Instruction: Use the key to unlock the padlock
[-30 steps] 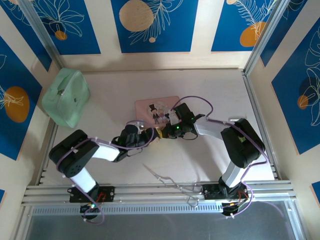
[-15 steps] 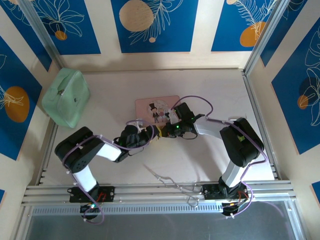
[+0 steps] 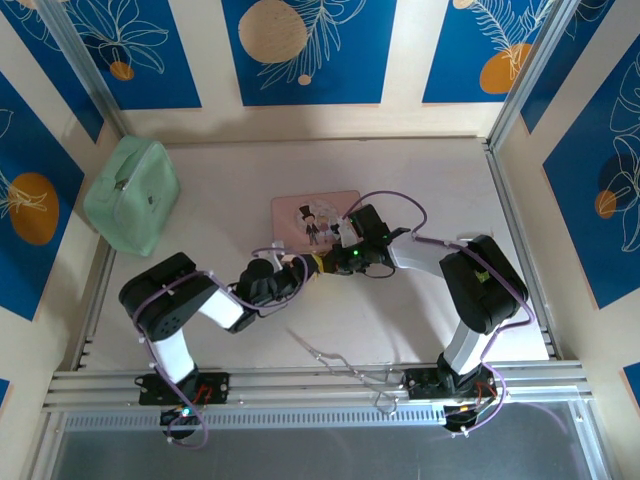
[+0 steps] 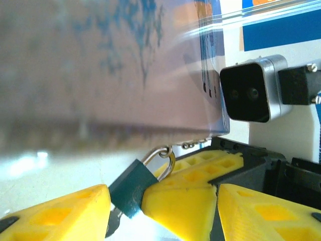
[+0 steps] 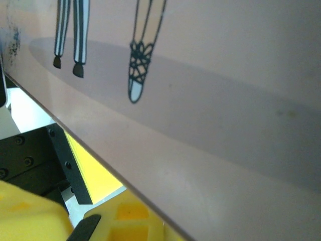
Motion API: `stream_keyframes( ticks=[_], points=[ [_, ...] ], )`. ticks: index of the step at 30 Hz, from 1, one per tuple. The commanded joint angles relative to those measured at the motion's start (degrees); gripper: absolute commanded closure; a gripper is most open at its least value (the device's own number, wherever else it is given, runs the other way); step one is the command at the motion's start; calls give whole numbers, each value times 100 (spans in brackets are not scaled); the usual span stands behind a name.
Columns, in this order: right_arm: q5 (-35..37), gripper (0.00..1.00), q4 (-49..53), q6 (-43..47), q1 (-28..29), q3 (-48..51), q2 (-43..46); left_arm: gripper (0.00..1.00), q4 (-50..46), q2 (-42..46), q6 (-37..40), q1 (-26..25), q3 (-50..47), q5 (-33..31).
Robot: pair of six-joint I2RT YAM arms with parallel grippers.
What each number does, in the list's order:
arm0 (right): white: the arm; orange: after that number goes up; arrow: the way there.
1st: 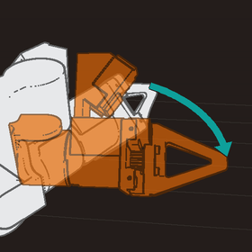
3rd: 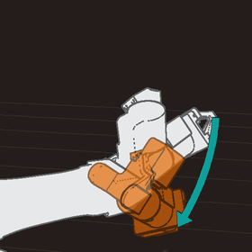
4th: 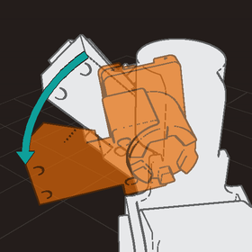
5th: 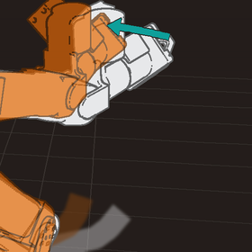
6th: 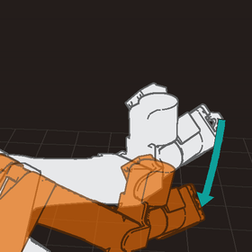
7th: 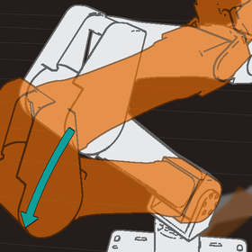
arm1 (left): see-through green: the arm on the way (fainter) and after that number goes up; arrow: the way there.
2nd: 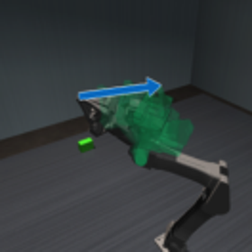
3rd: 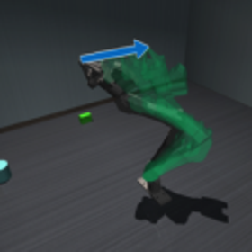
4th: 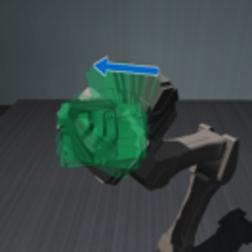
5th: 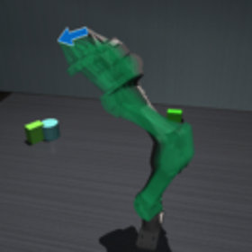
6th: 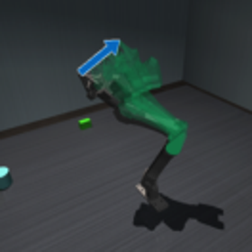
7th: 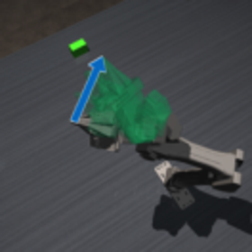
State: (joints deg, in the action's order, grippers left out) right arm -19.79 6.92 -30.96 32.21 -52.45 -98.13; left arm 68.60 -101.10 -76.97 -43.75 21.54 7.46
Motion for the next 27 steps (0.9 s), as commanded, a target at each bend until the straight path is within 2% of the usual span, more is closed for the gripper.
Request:
stream_keyframes(
  ticks=[1, 3, 6, 10, 13, 16, 22, 27],
  points=[
    [-581, 100, -110, -242, 24, -15, -151, 41, -480, 50, -467, -59, -353, 208],
    [-591, 100, -111, -256, 18, -4, -153, 43, -1538, 406, -327, -3, -197, 366],
    [-595, 100, -109, -244, 23, 6, -122, 40, -2587, 986, 16, -17, -71, 319],
    [-626, 100, -122, -243, 14, 23, -128, 44, -3372, 1688, 190, -14, -75, -103],
    [-658, 100, -142, -260, 14, 7, -154, 49, -3689, 1816, 345, -5, 59, -197],
    [-676, 100, -153, -260, 14, 6, -167, 49, -3087, 1577, 223, -2, 18, -197],
    [-716, 100, -95, -221, 5, -28, -225, 44, -1113, 546, -99, 5, 146, 53],
    [-724, 100, -71, -200, 5, -4, -192, 47, -586, 214, -99, 7, 175, 1]
  ],
)
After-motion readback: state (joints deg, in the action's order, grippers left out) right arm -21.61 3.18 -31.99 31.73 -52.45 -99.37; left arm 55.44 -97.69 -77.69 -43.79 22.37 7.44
